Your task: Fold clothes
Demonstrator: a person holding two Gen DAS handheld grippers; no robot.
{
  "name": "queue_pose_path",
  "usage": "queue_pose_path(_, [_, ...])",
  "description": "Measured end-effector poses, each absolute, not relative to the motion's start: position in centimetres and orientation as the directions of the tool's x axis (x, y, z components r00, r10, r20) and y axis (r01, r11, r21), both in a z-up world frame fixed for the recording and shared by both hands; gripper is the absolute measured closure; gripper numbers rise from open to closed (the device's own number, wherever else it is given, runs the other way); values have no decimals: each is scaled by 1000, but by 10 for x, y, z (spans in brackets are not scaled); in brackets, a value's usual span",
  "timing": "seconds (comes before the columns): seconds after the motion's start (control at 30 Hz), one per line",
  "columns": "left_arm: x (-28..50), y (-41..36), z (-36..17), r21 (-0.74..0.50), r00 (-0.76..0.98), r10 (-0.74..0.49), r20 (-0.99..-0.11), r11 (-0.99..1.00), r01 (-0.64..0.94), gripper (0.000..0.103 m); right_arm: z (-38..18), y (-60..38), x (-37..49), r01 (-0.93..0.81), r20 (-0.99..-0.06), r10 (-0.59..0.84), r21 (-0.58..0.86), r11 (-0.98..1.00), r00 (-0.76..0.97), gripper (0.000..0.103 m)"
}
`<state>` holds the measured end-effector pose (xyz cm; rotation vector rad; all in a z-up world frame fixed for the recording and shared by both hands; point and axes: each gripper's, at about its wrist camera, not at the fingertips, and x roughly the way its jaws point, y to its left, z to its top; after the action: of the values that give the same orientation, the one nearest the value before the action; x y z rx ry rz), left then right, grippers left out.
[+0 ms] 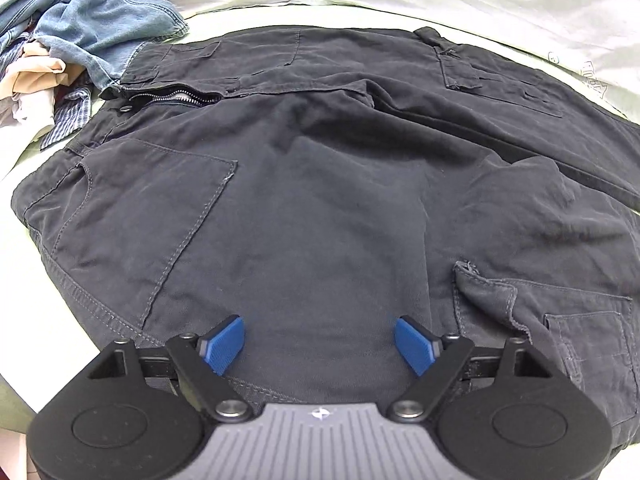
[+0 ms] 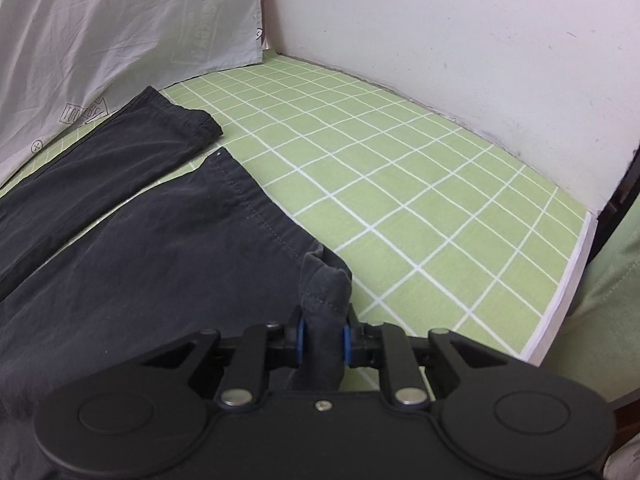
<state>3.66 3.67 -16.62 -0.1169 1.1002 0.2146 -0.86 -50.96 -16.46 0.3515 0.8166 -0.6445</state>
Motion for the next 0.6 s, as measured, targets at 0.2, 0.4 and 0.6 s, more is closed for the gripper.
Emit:
queue_pose_path(0.2, [36, 39, -167, -14, 439, 89, -894, 974, -226, 9, -164, -528, -28, 698, -772, -294, 255, 669, 563, 69])
queue_pose_path(0.4, [36, 41, -169, -56, 441, 39, -897, 978, -201, 0, -174, -536, -73, 688, -696, -137, 623, 373, 705, 48])
queue_pose_path(0.6, [37, 38, -171, -24, 436, 51, -899, 986, -164, 0, -184, -520, -87, 616, -626, -62, 738, 275, 777, 41])
